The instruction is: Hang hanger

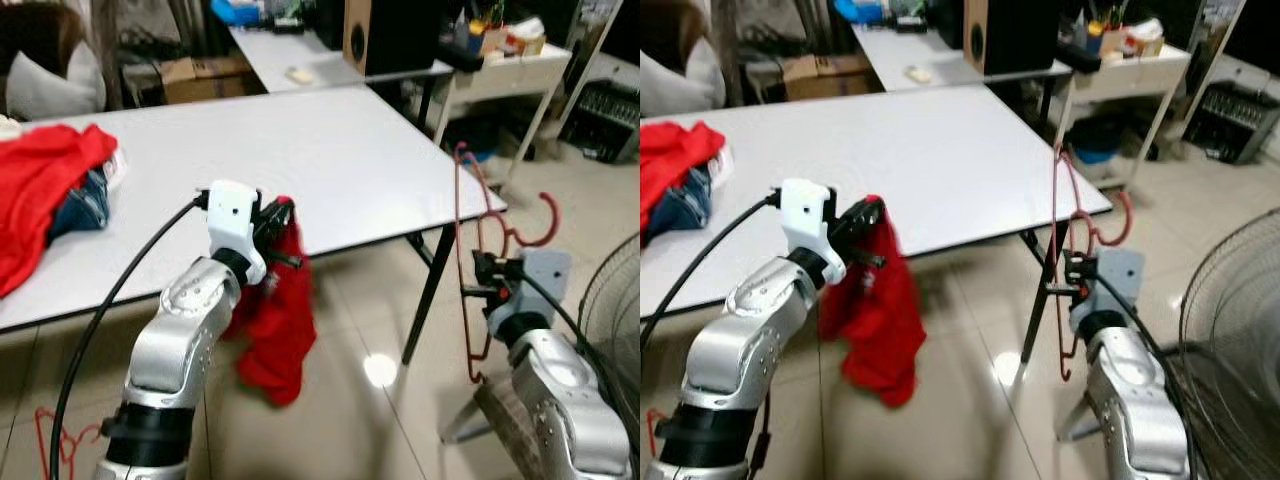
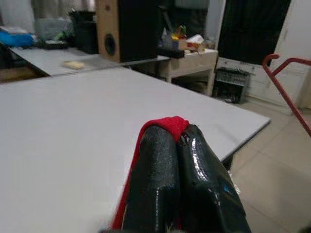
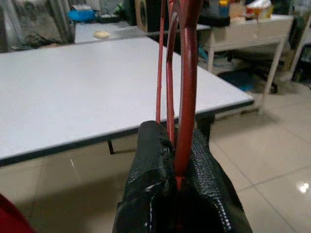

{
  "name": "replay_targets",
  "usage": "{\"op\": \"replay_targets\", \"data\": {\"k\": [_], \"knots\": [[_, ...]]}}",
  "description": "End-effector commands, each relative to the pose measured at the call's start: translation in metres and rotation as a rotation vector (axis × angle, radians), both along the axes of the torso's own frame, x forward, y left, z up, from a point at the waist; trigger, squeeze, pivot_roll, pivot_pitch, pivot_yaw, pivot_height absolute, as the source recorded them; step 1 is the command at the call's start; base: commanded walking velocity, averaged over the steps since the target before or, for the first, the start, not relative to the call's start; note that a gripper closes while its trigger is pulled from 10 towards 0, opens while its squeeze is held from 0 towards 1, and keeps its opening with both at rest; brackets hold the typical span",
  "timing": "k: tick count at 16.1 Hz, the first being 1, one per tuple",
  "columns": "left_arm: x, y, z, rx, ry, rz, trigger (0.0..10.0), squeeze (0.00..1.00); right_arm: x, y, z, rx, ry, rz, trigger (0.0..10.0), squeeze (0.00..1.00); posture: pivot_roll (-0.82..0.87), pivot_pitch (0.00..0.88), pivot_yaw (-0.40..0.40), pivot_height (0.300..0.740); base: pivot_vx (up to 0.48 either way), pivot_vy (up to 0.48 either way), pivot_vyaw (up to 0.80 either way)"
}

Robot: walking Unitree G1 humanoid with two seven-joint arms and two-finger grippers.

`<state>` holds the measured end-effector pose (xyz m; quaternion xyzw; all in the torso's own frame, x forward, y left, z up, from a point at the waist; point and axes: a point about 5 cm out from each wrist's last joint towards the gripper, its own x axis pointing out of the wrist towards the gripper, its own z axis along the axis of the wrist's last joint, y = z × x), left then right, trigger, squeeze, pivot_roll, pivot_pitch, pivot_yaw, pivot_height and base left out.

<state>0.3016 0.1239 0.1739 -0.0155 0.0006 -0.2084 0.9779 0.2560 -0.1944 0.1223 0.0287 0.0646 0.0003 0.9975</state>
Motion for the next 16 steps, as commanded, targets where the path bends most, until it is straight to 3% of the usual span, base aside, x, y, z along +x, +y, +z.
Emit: {"op": "replay_targets", "data": {"k": [1, 4, 6, 10, 13, 16], "knots": [[0.001, 0.007, 0.009, 0.0, -0.038, 0.022, 10.0, 0.0, 0.002, 0.006, 0.004, -0.003, -0.02, 0.025, 10.0, 0.0, -0.12, 0.0, -0.005, 0.74, 0.307, 0.0, 0.0], [0.006, 0.009, 0.015, -0.004, -0.056, 0.034, 10.0, 0.0, 0.006, 0.008, 0.009, -0.055, -0.023, 0.087, 10.0, 0.0, -0.12, 0.0, -0.014, 0.74, 0.307, 0.0, 0.0], [0.015, 0.016, 0.023, 0.003, -0.082, 0.056, 10.0, 0.0, 0.01, 0.007, 0.016, -0.156, -0.04, 0.142, 10.0, 0.0, -0.12, 0.0, -0.012, 0.74, 0.309, 0.0, 0.0], [0.028, 0.018, 0.039, 0.01, -0.12, 0.054, 10.0, 0.0, 0.017, 0.003, 0.024, -0.159, -0.071, 0.132, 10.0, 0.0, -0.11, 0.0, -0.014, 0.74, 0.312, 0.0, 0.6], [0.047, 0.01, 0.052, 0.039, -0.141, 0.014, 10.0, 0.0, 0.016, 0.002, 0.04, -0.246, -0.108, 0.309, 10.0, 0.0, -0.11, 0.0, -0.011, 0.74, 0.315, 0.0, 0.0], [0.076, 0.007, 0.07, 0.114, -0.158, -0.026, 10.0, 0.0, -0.003, -0.007, 0.065, -0.281, -0.124, 0.628, 10.0, 0.0, -0.12, 0.0, -0.003, 0.74, 0.311, 0.0, 0.0]]}}
